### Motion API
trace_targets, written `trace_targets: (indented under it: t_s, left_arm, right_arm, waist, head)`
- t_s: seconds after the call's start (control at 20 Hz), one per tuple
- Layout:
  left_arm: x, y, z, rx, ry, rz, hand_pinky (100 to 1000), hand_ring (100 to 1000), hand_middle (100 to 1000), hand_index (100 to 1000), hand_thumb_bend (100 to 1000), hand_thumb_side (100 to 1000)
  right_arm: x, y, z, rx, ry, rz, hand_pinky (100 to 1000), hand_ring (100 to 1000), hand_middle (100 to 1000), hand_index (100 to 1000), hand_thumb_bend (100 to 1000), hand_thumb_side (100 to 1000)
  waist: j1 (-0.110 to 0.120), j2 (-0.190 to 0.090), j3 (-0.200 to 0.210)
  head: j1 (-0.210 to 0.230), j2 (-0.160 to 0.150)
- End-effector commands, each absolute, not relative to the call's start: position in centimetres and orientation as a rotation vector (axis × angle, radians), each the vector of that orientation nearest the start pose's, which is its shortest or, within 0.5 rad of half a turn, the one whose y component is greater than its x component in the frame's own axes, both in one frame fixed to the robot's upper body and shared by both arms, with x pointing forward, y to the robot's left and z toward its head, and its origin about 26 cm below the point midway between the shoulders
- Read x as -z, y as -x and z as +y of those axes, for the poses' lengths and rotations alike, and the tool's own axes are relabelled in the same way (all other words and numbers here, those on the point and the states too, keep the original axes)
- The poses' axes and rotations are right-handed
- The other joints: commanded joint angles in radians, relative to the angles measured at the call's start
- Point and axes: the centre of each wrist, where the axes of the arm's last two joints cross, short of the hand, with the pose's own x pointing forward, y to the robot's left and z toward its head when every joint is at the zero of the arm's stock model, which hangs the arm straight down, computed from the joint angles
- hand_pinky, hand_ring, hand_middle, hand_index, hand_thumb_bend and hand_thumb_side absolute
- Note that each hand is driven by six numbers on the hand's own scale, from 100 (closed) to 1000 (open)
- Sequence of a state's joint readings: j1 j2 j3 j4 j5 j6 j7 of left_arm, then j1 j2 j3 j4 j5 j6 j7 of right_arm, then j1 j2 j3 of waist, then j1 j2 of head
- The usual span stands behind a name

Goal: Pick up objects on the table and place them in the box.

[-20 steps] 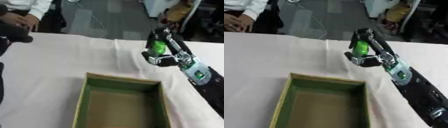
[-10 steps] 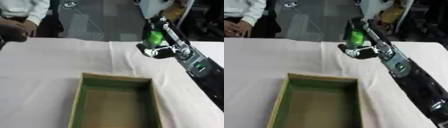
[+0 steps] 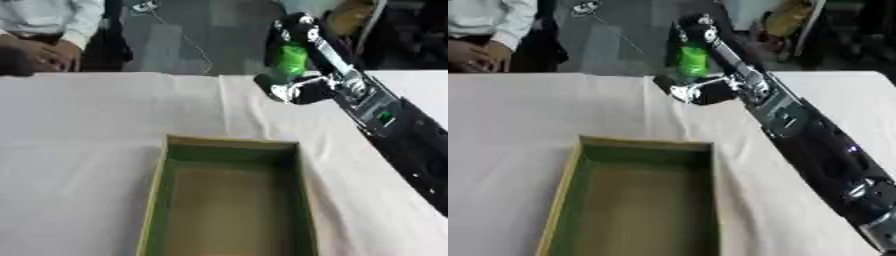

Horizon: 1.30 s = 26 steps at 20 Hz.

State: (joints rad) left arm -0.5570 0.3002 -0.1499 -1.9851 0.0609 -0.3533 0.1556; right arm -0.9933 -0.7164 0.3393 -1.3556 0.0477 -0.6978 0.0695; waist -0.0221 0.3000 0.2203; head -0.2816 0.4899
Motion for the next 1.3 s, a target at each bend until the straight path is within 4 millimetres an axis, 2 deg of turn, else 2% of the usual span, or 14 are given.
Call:
trace_targets:
  t_s: [0.05,0.65,0.7,0.75,0.85,0.9,0.95,1.3]
  left_arm:
    - [-26.5,-30.9,19.8,-0.405,-0.199,3.367,650,634,775,812,345,633]
    - [-27.8,-30.9,20.0,-0.476,-0.214,3.316,661,644,775,810,363,604]
    - [-28.0,-30.9,20.0,-0.48,-0.216,3.312,661,644,775,810,364,603]
    - [-28.0,-30.9,20.0,-0.482,-0.217,3.308,662,645,775,810,366,600]
    - [-28.1,-30.9,20.1,-0.483,-0.216,3.307,663,645,775,810,367,598]
    - [-28.1,-30.9,20.2,-0.483,-0.215,3.307,663,645,774,810,367,598]
    - [-28.0,-30.9,20.2,-0.483,-0.215,3.308,663,645,775,810,367,598]
    - [-28.2,-30.9,20.2,-0.486,-0.215,3.303,664,646,774,810,370,596]
  right_arm:
    - [-32.6,-41.5,-25.7,1.457,-0.283,2.884,100,100,100,101,329,162]
    - [-32.0,-40.3,-23.3,1.506,-0.11,2.924,100,100,100,104,323,170]
    - [-32.0,-40.1,-23.1,1.511,-0.086,2.924,100,100,100,104,353,199]
    - [-31.9,-39.9,-22.9,1.517,-0.06,2.926,100,100,100,104,321,171]
    - [-31.8,-39.4,-22.5,1.527,-0.004,2.927,100,100,100,105,320,171]
    - [-31.8,-39.2,-22.3,1.53,0.022,2.927,100,100,100,105,385,202]
    - [-31.8,-38.9,-22.1,1.533,0.047,2.927,100,100,100,105,318,173]
    - [-31.8,-37.7,-21.1,1.542,0.17,2.926,100,100,100,106,314,192]
  waist:
    - [0.008,-0.034,-0.002]
    - [0.034,-0.074,-0.029]
    - [0.036,-0.076,-0.03]
    - [0.038,-0.08,-0.031]
    - [0.041,-0.086,-0.032]
    - [0.042,-0.089,-0.032]
    - [0.044,-0.091,-0.033]
    - [0.049,-0.094,-0.038]
  head:
    - [-0.005,0.008]
    - [0.001,0.025]
    - [0.002,0.025]
    - [0.003,0.026]
    - [0.004,0.031]
    - [0.005,0.032]
    - [0.006,0.033]
    - [0.004,0.035]
